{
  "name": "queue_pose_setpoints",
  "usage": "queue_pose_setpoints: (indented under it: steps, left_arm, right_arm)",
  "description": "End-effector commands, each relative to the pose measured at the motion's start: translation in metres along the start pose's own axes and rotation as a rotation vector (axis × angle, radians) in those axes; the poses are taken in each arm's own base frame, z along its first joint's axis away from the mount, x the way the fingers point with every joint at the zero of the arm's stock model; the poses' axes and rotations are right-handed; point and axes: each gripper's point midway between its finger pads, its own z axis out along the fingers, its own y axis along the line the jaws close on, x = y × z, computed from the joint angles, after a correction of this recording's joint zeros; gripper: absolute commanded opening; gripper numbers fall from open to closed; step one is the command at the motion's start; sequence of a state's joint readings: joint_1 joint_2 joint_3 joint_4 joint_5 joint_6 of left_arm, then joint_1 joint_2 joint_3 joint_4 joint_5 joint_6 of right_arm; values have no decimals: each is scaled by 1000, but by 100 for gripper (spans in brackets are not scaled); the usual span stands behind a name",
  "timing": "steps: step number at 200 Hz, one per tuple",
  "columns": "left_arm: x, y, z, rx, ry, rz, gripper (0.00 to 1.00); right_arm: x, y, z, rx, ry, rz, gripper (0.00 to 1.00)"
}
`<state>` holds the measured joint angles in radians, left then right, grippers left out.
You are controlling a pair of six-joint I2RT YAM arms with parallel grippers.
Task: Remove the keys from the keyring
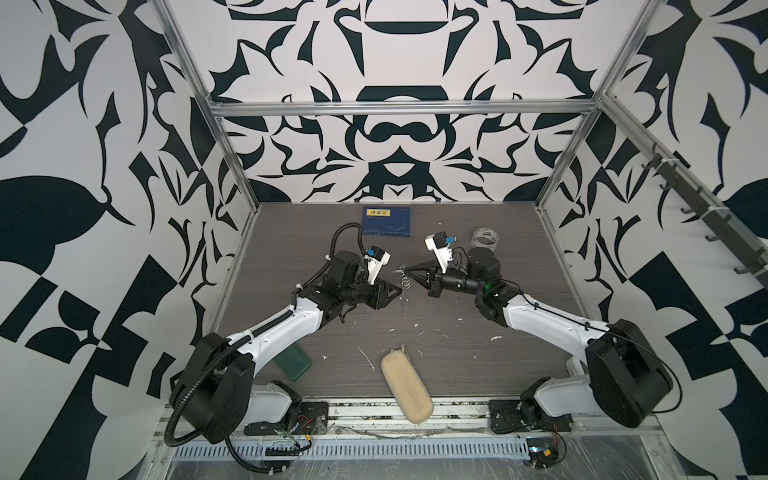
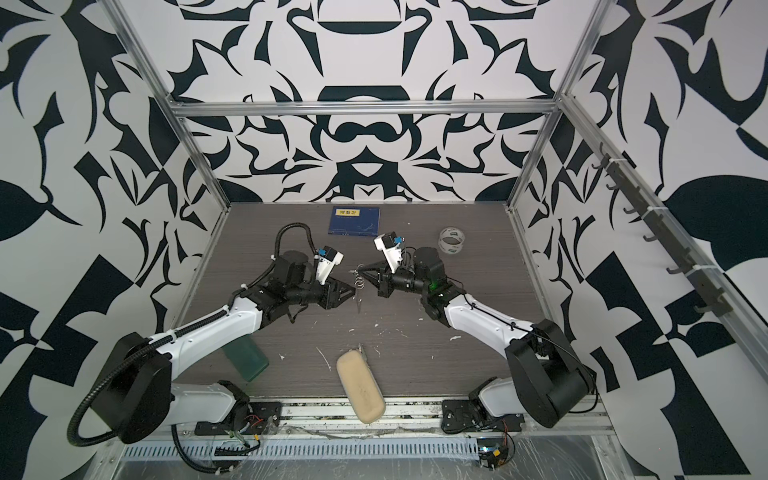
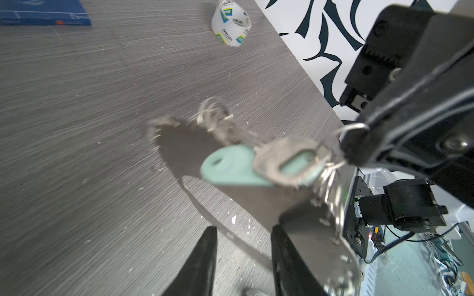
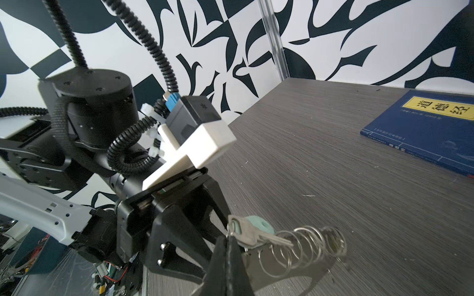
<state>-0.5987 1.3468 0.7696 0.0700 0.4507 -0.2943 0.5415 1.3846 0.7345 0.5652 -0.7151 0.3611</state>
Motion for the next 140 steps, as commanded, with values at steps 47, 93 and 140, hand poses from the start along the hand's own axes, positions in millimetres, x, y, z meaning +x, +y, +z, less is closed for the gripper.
queue_pose_setpoints:
  steps: [47,93,140]
  left_arm:
    - [-33,13,-13,-152,-111,80,40]
    - [-57,-5,-41,-136,-274,128,47]
    - [-60,-29,-50,-27,-309,152,53]
  right_arm:
    - [-15,17,-12,-92,-43,-57,0]
    - [-11,18,-14,-107,-31,-50,0]
    - [-11,19,-14,-111,-29,-47,0]
